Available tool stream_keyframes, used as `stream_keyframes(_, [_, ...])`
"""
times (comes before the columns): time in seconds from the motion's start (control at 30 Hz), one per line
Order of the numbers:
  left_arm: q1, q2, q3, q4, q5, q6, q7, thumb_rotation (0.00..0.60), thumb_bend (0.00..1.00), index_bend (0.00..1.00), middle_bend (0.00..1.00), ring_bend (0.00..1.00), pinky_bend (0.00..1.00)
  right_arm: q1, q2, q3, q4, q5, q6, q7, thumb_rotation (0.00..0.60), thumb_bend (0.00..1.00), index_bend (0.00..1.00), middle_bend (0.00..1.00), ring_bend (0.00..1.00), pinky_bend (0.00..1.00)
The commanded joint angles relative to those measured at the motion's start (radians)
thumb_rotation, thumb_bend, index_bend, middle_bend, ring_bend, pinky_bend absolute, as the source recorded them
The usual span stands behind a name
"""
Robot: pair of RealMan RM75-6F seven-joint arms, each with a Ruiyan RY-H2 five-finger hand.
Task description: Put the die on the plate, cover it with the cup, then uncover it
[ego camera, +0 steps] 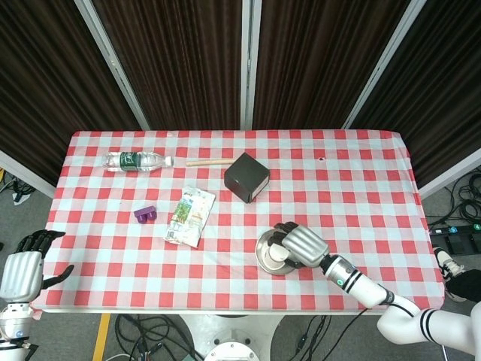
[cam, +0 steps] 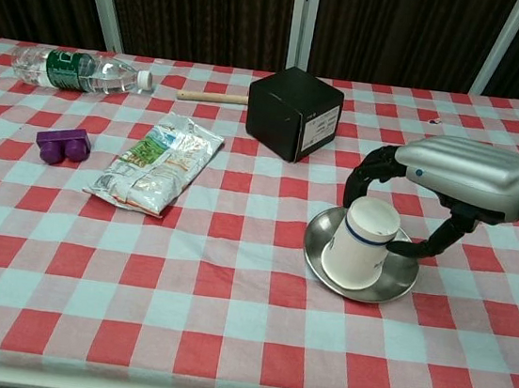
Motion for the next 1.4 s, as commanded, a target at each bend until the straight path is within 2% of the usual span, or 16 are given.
stream_keyframes(0.03, [0.001,0.0,0.0,0.001,-0.001,0.001,-0.001,0.6,0.17,0.27,0.25,0.17,0.21,0.009,-0.018,0.031,0.045,0.043,-0.021,-0.016,0.6,0.26,0.39,0.34,0.16,0.24])
stream_keyframes(0.13, [0.002,-0.001,0.001,0.003,-0.002,-0.001,-0.002,0.6,0.17,0.27,0.25,0.17,0.21,0.01,-0.02,0.029,0.041,0.043,-0.024,-0.018,0.6,0.27,0.39,0.33,0.16,0.24])
stream_keyframes(0.33, [0.0,-0.004,0.001,0.007,-0.002,-0.003,-0.004,0.6,0.17,0.27,0.25,0.17,0.21,0.006,0.007,-0.016,-0.016,-0.025,0.006,-0.005,0.6,0.27,0.39,0.34,0.16,0.24])
stream_keyframes(0.57, [0.002,-0.003,0.001,0.007,-0.001,0.0,-0.005,0.6,0.17,0.27,0.25,0.17,0.21,0.006,-0.017,0.024,0.043,0.041,-0.011,-0.008,0.6,0.27,0.39,0.33,0.16,0.24])
stream_keyframes(0.8, [-0.003,-0.005,0.0,0.006,-0.001,-0.005,0.0,0.6,0.17,0.27,0.25,0.17,0.21,0.001,0.021,-0.034,-0.022,-0.049,0.025,0.007,0.6,0.27,0.39,0.34,0.16,0.24])
stream_keyframes(1.03, [-0.002,-0.002,-0.002,0.005,0.0,-0.001,-0.002,0.6,0.17,0.27,0.25,0.17,0.21,0.0,-0.015,0.02,0.054,0.042,-0.005,-0.006,0.6,0.27,0.39,0.33,0.16,0.24])
stream_keyframes(1.27, [0.001,-0.002,0.0,0.002,-0.001,0.001,0.003,0.6,0.17,0.27,0.25,0.17,0.21,0.001,0.011,-0.034,-0.004,-0.049,0.026,0.019,0.6,0.27,0.39,0.34,0.16,0.24])
stream_keyframes(1.4, [-0.001,0.001,-0.002,0.0,0.003,0.003,0.005,0.6,0.17,0.27,0.25,0.17,0.21,-0.002,0.001,-0.012,0.02,-0.016,0.023,0.01,0.6,0.27,0.39,0.34,0.16,0.24])
